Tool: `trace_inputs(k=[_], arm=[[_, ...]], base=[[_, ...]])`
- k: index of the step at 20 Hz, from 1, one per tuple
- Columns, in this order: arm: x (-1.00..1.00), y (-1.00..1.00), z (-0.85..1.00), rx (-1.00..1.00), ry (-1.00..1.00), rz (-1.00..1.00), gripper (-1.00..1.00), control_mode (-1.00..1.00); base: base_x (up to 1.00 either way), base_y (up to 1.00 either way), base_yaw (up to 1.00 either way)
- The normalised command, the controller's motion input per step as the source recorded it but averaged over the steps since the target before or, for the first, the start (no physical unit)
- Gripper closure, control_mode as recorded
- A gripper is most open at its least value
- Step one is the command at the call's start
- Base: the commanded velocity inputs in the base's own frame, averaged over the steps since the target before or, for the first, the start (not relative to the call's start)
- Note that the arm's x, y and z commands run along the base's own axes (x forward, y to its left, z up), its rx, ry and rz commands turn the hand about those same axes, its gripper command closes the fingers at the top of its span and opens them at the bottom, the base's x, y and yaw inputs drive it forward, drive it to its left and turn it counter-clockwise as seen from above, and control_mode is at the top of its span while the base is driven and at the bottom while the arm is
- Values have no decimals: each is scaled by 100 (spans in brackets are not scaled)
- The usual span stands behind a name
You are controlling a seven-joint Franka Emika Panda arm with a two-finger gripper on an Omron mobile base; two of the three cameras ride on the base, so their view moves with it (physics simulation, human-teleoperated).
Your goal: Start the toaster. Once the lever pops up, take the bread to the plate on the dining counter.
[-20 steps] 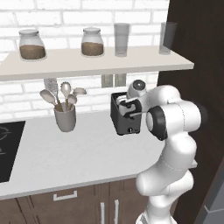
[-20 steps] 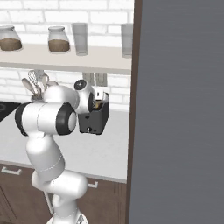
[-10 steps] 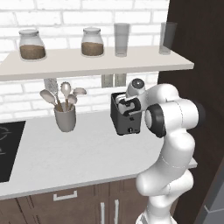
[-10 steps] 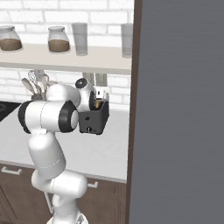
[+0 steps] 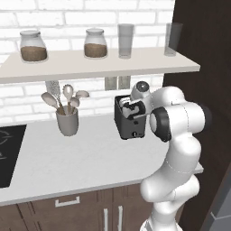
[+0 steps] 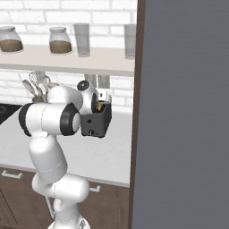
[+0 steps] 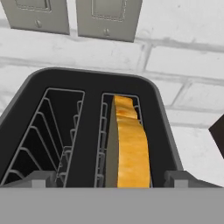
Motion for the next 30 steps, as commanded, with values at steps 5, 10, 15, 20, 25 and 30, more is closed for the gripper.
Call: trace_inputs(k=[5,10,15,20,25,30], arm=[[1,-20,-1,0,0,0,100,-100],[0,-17,0,1,0,0,100,-100],[0,-18,0,6,0,0,100,-100],[0,-15,3,13,0,0,100,-100],[0,-21,4,17,0,0,100,-100],[0,-14,0,2,0,0,100,-100]], base=[[0,0,0],[0,0,0],[0,0,0],[0,0,0],[0,0,0],[0,0,0]])
